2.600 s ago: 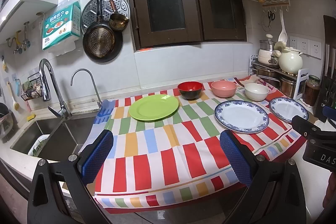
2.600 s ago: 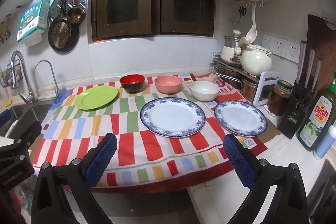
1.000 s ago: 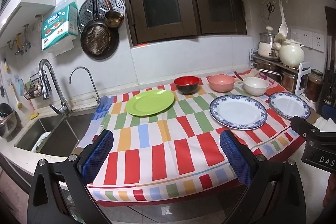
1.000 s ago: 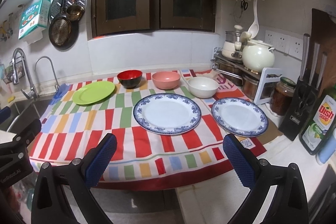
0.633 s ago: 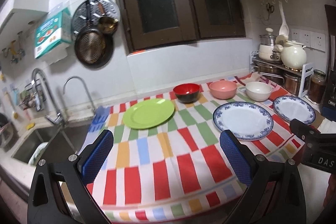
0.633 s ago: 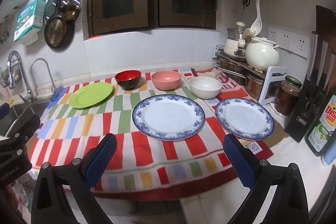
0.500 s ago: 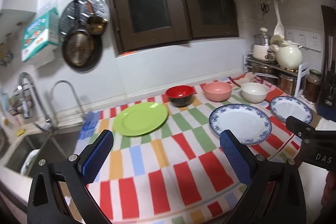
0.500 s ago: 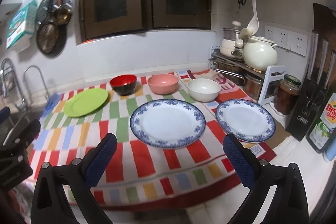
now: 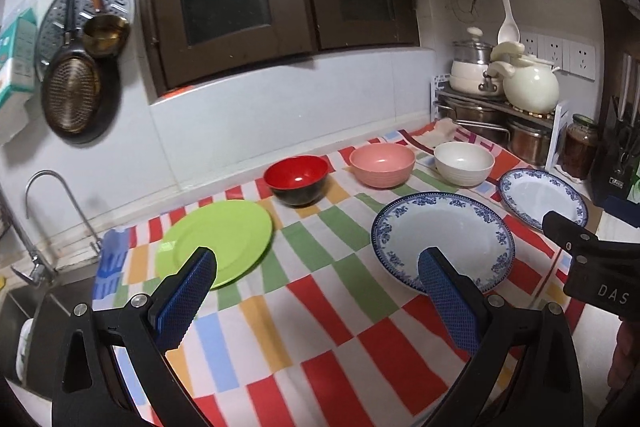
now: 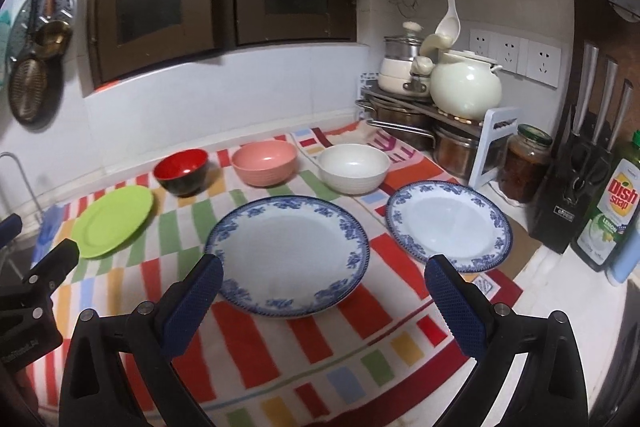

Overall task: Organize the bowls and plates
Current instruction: 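Move both grippers toward the larger blue-and-white plate's rim, then close the left gripper on the blue-and-white plate rim while the right gripper grips it too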

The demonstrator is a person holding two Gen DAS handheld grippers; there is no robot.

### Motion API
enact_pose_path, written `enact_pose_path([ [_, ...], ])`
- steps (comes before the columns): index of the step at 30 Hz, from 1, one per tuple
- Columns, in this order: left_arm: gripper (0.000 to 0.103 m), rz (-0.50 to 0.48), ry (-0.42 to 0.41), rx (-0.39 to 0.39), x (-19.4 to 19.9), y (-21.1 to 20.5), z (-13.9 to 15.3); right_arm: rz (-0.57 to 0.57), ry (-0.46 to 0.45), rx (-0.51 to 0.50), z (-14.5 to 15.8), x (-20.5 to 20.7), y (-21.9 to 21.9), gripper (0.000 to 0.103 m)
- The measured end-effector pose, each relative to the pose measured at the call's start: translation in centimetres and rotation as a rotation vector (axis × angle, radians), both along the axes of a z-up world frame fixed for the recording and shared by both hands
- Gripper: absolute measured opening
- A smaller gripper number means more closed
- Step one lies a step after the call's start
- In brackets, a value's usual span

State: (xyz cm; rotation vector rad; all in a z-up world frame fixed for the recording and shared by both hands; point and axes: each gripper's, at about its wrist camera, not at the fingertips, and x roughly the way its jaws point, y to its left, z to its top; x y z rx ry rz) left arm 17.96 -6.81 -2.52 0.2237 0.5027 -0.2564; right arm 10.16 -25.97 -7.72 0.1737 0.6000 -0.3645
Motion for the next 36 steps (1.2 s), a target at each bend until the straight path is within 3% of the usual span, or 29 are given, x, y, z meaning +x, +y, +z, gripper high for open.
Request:
enact_pose_path([
  [15, 0.094, 0.036, 0.161, 0.041, 6.7, -5.6, -4.6, 0.03, 0.107, 0.018, -4.4, 6.6, -5.8, 0.101],
  [36, 0.072, 0.069, 0.345, 0.043, 12.9, -9.3, -11.2, 0.092, 0.235, 0.109, -11.3, 13.2, -9.9, 0.072],
])
